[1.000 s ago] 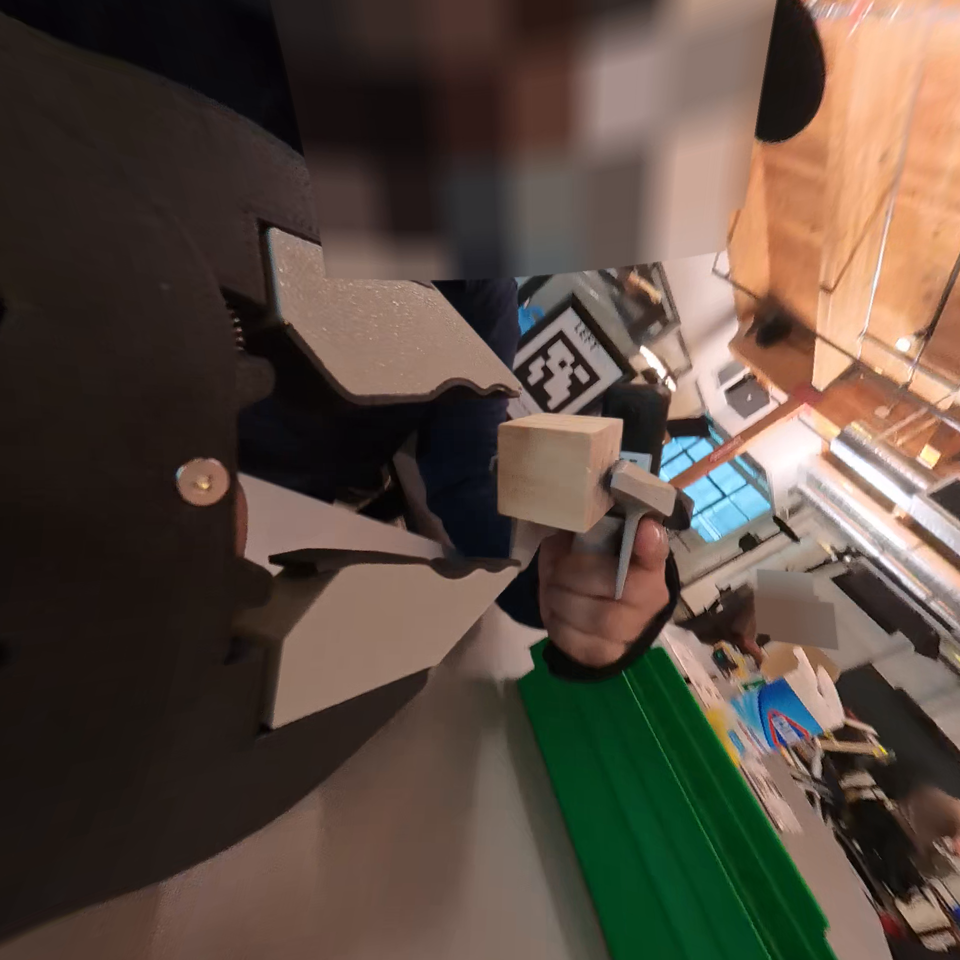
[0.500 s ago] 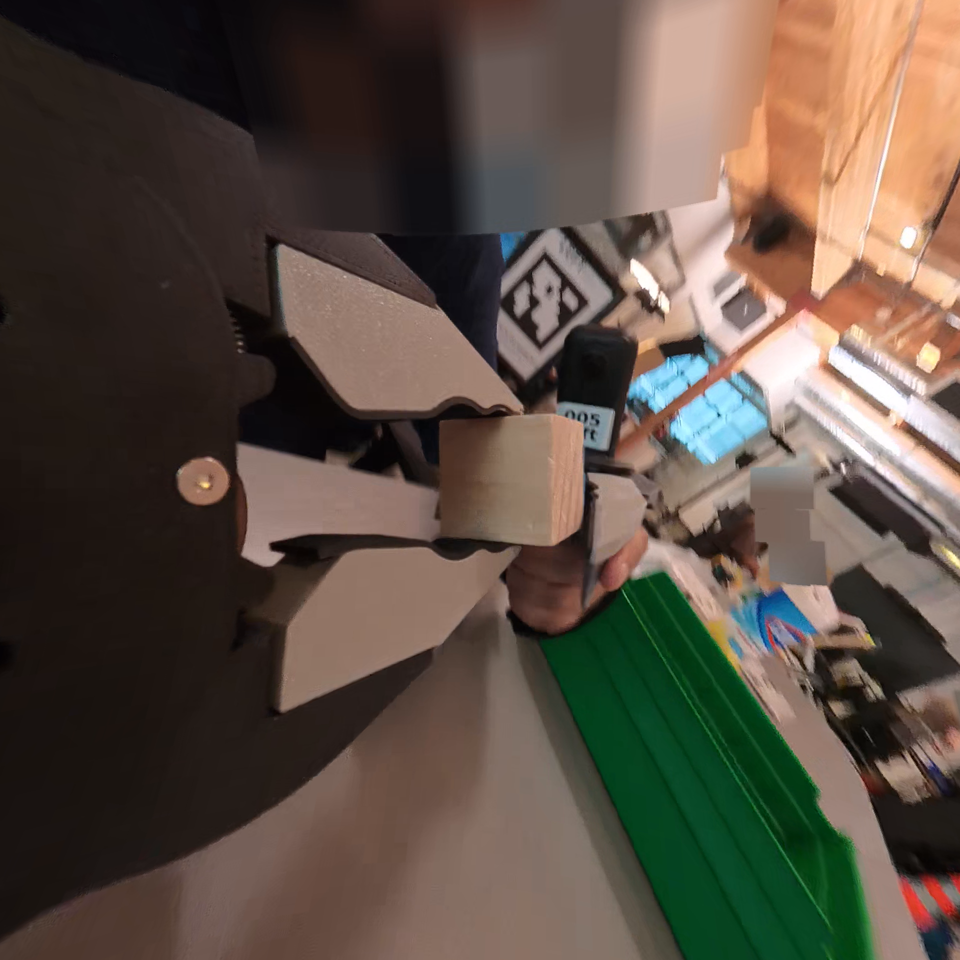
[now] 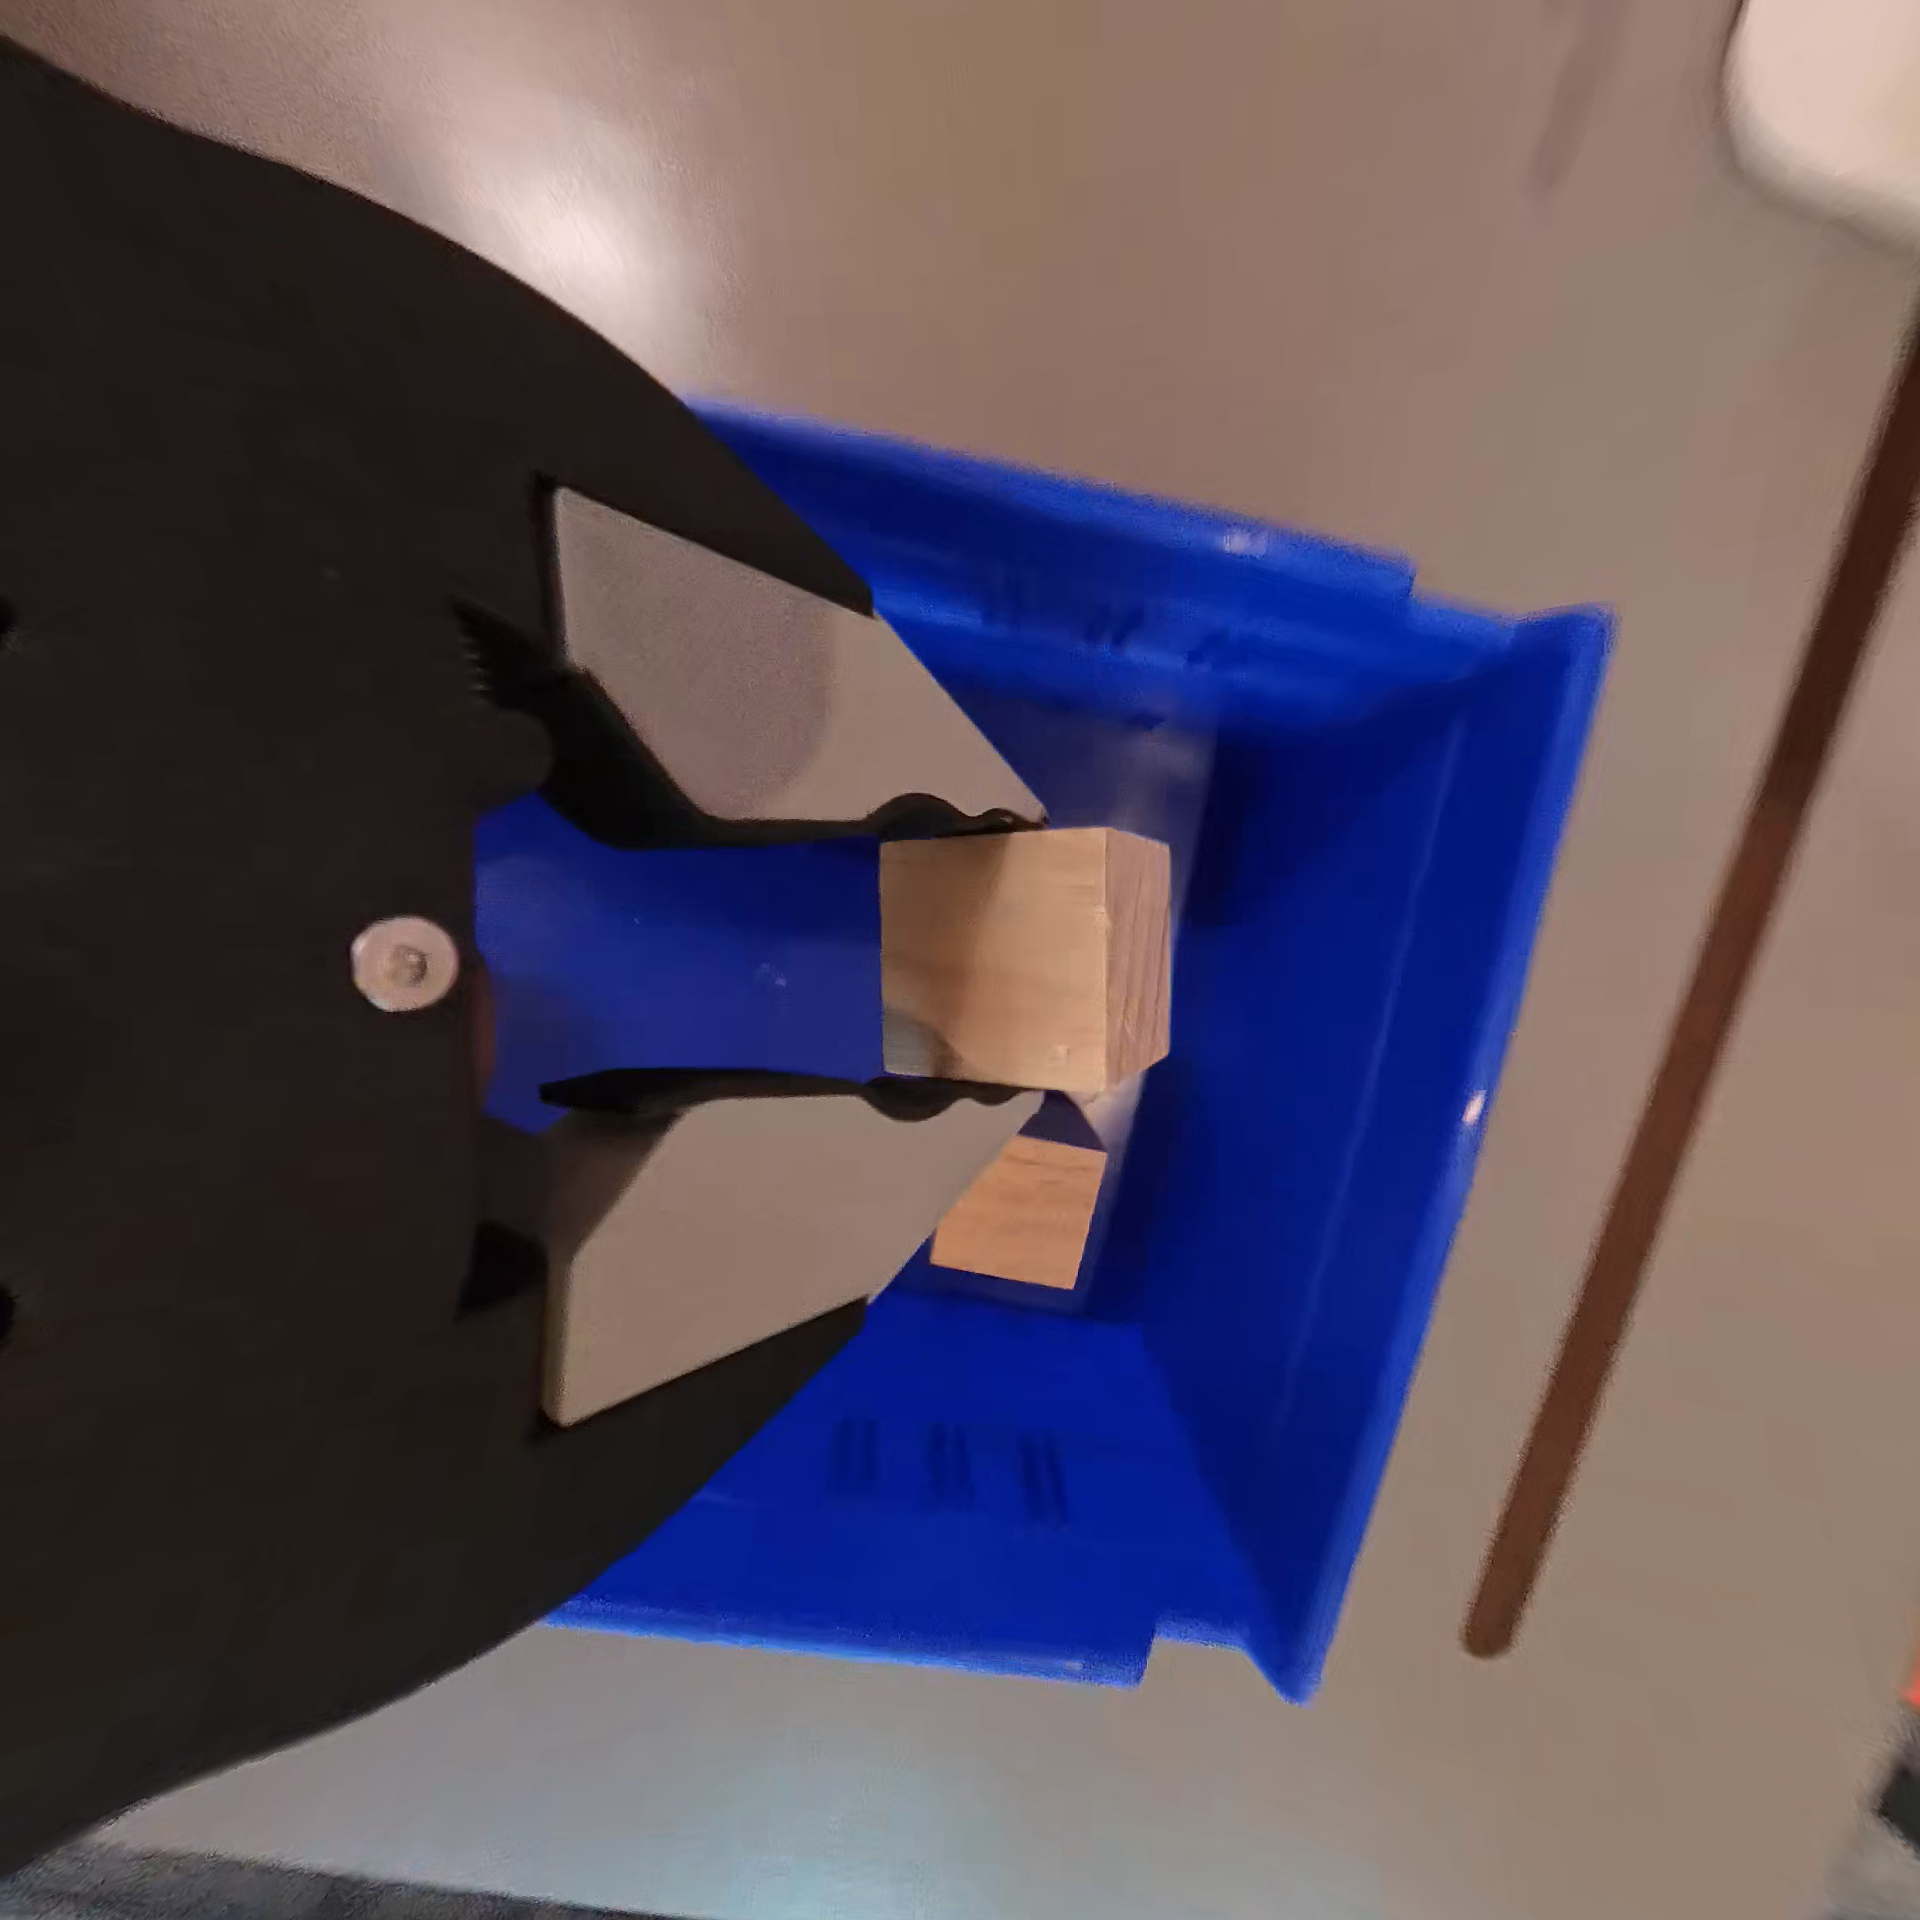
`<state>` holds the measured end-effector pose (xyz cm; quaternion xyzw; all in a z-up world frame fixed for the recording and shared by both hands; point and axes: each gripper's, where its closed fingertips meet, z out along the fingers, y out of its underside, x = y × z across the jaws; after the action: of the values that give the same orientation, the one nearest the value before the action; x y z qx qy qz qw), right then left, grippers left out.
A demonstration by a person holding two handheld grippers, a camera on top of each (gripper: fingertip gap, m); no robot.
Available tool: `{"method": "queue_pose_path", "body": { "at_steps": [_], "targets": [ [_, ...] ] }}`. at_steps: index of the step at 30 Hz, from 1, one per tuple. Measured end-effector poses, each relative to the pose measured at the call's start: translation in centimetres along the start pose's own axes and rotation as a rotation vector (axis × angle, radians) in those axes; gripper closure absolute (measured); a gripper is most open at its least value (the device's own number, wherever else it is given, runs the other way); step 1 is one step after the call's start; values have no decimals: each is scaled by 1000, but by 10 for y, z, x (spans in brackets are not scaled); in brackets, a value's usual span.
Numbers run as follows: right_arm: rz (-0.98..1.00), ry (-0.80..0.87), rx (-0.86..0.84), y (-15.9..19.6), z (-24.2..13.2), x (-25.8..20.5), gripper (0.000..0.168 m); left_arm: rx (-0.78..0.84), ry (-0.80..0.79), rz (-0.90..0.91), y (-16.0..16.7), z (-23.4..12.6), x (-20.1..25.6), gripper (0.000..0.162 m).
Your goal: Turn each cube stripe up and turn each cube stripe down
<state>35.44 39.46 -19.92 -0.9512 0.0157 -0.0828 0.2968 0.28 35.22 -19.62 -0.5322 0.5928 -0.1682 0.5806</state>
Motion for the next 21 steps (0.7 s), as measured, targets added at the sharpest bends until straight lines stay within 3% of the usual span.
{"method": "queue_pose_path", "body": {
  "at_steps": [6,10,12,16,19,21],
  "targets": [
    [30,2,-193,25,61,-4,125,-53,23,-23,11,6,8,105],
    [-7,56,-225,35,61,1,113,-87,41,-28,20,9,11,105],
    [14,80,-141,19,40,5,110,-106,45,-36,24,10,12,105],
    [31,39,258,-40,-49,-26,112,-117,42,-42,25,9,11,105],
    [-27,-204,536,-61,-108,-113,118,-124,55,-55,25,9,13,105],
    [-64,-428,559,-48,-113,-185,116,-132,68,-78,25,7,16,105]
  ]
}}
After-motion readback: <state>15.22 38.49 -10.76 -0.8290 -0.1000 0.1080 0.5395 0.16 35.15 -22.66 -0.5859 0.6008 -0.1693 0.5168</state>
